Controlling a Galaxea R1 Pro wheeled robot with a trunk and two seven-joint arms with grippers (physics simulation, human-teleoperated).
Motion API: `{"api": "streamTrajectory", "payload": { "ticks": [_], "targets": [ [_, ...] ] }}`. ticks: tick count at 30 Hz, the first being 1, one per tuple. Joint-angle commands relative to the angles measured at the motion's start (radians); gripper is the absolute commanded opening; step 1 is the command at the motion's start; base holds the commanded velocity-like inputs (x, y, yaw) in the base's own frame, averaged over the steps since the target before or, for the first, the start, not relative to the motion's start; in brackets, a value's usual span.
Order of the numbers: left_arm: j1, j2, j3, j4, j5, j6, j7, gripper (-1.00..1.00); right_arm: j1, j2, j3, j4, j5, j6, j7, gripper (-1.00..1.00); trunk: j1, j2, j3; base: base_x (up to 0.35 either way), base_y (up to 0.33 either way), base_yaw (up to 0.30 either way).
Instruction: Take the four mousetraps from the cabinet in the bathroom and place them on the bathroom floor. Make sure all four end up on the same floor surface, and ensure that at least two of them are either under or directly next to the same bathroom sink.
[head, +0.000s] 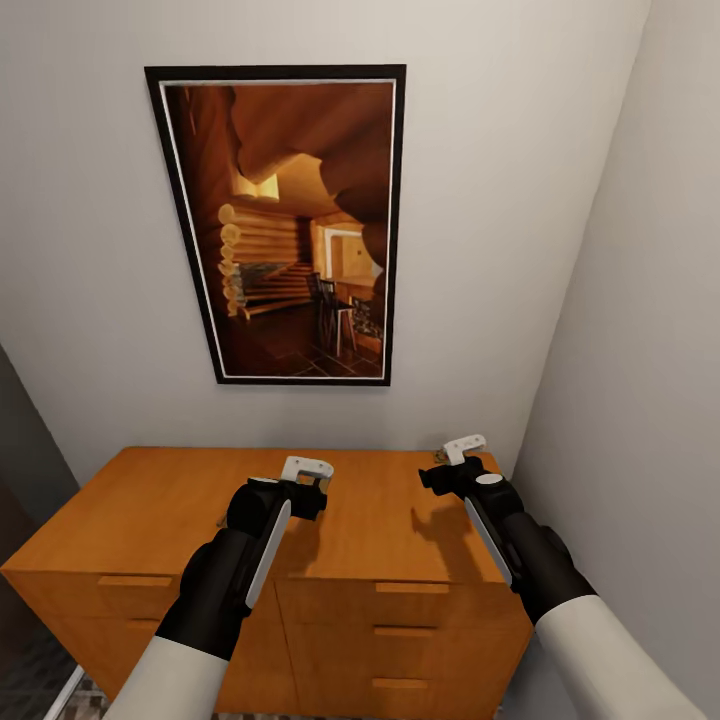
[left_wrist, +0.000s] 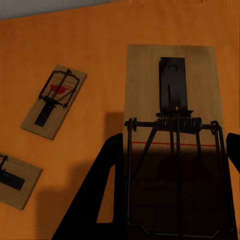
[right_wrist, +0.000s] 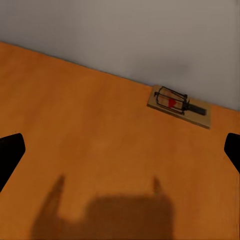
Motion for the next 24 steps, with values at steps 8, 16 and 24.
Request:
{"api": "streamTrajectory", "payload": {
  "ticks": [8, 16, 24],
  "targets": [
    [-0.001, 0.0, -0.001, -0.001, -0.007, 0.005, 0.001, -1.0, -0.001, -0.001, 0.002, -0.001, 0.006, 0.006, 0.004, 1.0, 0.001, -0.002, -0.002, 0.292, 0.0, 0.0],
    [-0.001, 0.0, -0.001, -0.001, -0.007, 0.005, 0.001, -1.0, -0.001, -0.001, 0.002, -0.001, 0.005, 0.006, 0.005, 1.0, 0.001, -0.002, -0.002, 0.206, 0.0, 0.0],
    [-0.001, 0.0, -0.001, -0.001, -0.008, 0.005, 0.001, -1.0, -0.001, -0.001, 0.002, -0.001, 0.005, 0.006, 0.01, 1.0, 0.001, -0.002, -0.002, 0.021, 0.0, 0.0]
  ]
}}
